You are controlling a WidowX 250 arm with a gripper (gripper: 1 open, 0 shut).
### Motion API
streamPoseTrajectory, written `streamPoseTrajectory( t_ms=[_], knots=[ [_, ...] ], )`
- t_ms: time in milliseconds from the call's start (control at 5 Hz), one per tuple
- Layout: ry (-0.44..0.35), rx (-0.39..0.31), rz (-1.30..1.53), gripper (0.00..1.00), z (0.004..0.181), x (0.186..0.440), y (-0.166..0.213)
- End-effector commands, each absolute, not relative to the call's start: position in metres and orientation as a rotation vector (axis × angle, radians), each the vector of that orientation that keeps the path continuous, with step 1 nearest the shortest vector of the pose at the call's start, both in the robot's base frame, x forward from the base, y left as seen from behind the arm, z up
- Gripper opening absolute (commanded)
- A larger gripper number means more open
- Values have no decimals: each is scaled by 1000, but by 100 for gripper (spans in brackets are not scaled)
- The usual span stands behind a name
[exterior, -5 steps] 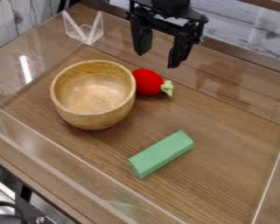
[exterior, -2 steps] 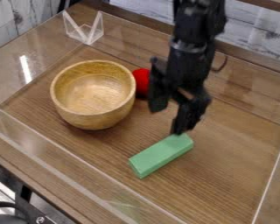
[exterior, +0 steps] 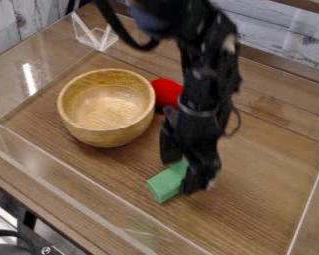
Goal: Put the green object in the brown bowl
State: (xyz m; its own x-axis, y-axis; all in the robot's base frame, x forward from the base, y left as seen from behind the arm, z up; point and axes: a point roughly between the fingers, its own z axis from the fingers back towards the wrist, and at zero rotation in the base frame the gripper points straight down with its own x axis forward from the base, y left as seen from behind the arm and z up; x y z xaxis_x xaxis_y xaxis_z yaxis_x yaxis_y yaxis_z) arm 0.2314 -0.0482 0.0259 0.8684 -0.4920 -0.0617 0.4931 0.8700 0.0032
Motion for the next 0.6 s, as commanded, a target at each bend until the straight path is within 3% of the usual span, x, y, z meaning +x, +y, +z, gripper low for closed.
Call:
streamPoseTrajectory(
  t_ms=[0, 400],
  knots=[
    [-6, 27, -522, 100, 24, 236, -57],
    [-22, 6, -458, 100, 25, 235, -46]
  ],
)
